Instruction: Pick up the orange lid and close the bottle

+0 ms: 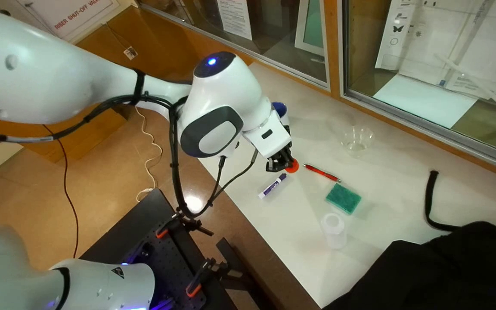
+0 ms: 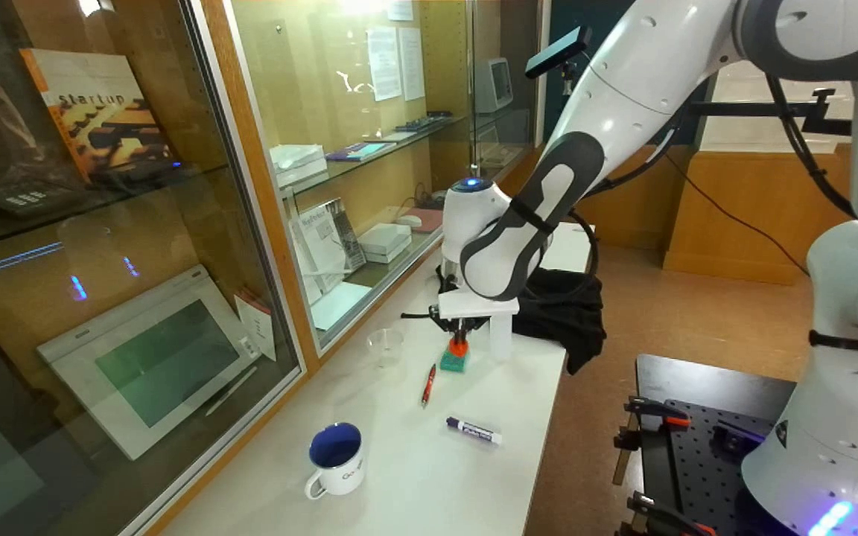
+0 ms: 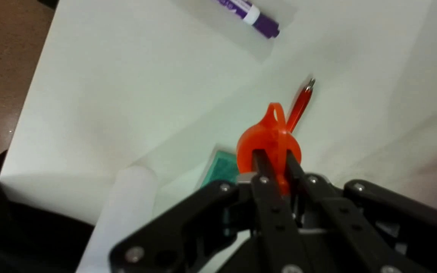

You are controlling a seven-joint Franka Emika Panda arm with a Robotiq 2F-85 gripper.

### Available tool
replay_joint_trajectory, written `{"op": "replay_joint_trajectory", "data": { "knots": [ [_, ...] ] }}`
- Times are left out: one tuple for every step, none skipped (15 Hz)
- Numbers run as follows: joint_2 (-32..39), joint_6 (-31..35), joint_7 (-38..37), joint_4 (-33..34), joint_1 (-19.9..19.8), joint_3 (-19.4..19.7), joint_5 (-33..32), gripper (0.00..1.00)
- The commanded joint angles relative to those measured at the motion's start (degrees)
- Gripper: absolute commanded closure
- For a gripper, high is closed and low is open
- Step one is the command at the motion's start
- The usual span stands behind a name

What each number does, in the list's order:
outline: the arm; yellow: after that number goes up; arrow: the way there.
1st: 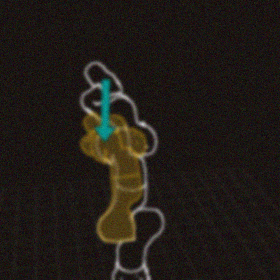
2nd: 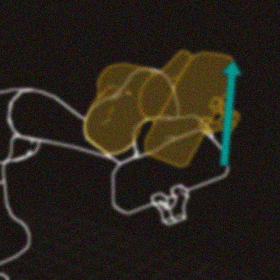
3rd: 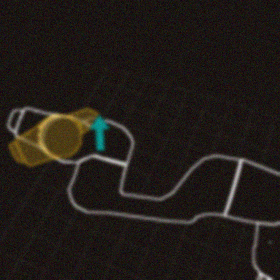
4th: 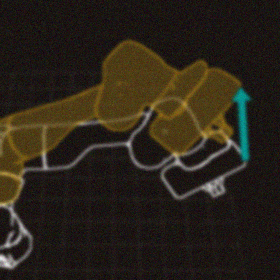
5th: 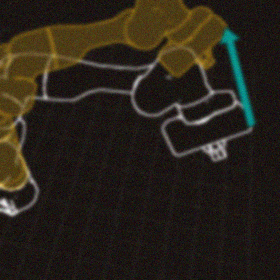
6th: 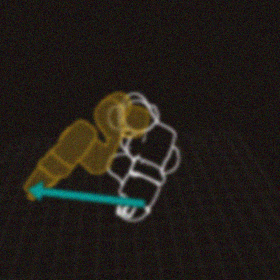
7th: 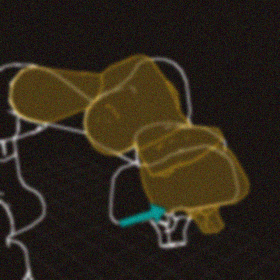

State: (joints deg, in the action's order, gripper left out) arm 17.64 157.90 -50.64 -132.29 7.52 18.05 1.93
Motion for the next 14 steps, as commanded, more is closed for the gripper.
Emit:
{"op": "replay_joint_trajectory", "data": {
  "knots": [
    [-4.3, -2.7, -5.3, -2.4, -1.1, 3.5, -6.0, 0.97],
    [-4.6, -3.6, -6.6, -2.4, -1.5, 4.4, -7.9, 0.97],
    [-4.9, -4.8, -8.3, -2.6, -1.6, 4.8, -9.6, 0.97],
    [-2.3, -2.1, -5.4, -1.0, -3.7, 2.3, -7.8, 0.89],
    [-2.6, -2.9, -6.4, -1.0, -4.1, 2.6, -9.0, 0.89],
    [-2.9, -3.3, -6.7, -1.1, -4.3, 2.7, -9.3, 0.89],
    [-2.9, -3.4, -6.7, -1.1, -4.3, 2.7, -9.3, 0.89],
    [-2.9, -3.4, -6.7, -1.2, -4.2, 2.7, -9.3, 0.97],
    [-3.5, -4.2, -6.1, -1.1, -4.6, 2.4, -8.9, 0.97],
    [-4.7, -4.8, -5.3, -1.0, -5.9, 2.2, -8.2, 0.97],
    [-5.2, -5.6, -4.8, -0.7, -6.8, 2.1, -8.0, 0.97],
    [-5.6, -6.3, -3.8, -0.2, -8.1, 2.0, -7.4, 0.97],
    [-6.1, -7.6, -2.4, 0.2, -9.6, 1.9, -6.5, 0.97],
    [-6.4, -9.3, -0.9, 1.0, -11.1, 1.7, -5.4, 0.97]
  ]
}}
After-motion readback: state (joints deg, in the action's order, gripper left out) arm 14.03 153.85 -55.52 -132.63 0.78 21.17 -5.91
